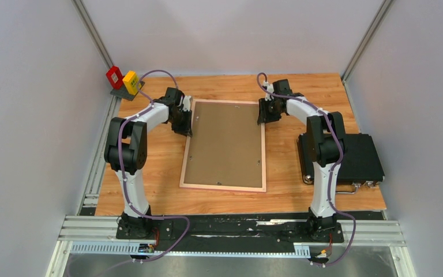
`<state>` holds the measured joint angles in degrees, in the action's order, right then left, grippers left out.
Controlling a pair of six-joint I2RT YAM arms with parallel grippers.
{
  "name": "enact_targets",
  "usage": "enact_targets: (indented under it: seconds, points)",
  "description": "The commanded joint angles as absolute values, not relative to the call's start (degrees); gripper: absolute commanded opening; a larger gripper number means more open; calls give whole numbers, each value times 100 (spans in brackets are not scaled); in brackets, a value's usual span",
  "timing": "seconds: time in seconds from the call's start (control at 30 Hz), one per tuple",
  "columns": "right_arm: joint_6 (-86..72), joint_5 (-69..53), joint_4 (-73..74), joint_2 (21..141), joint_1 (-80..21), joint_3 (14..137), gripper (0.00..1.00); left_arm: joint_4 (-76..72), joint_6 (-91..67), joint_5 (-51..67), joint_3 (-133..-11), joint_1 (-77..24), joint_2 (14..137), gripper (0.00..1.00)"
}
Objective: Put the photo into the frame
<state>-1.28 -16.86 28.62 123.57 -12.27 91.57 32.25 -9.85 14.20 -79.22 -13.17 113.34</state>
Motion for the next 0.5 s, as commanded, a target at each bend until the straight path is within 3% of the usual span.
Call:
enact_targets:
  seconds: [0.0,0.47]
  points:
    - [409,-1633,2891,12432,-1235,9181,33,3190,-853,1499,-7918,-1345,11367,11]
    - [955,-1863,2922,12382,-1232,9138,33,3193,-853,1482,-7912,-1345,11355,11]
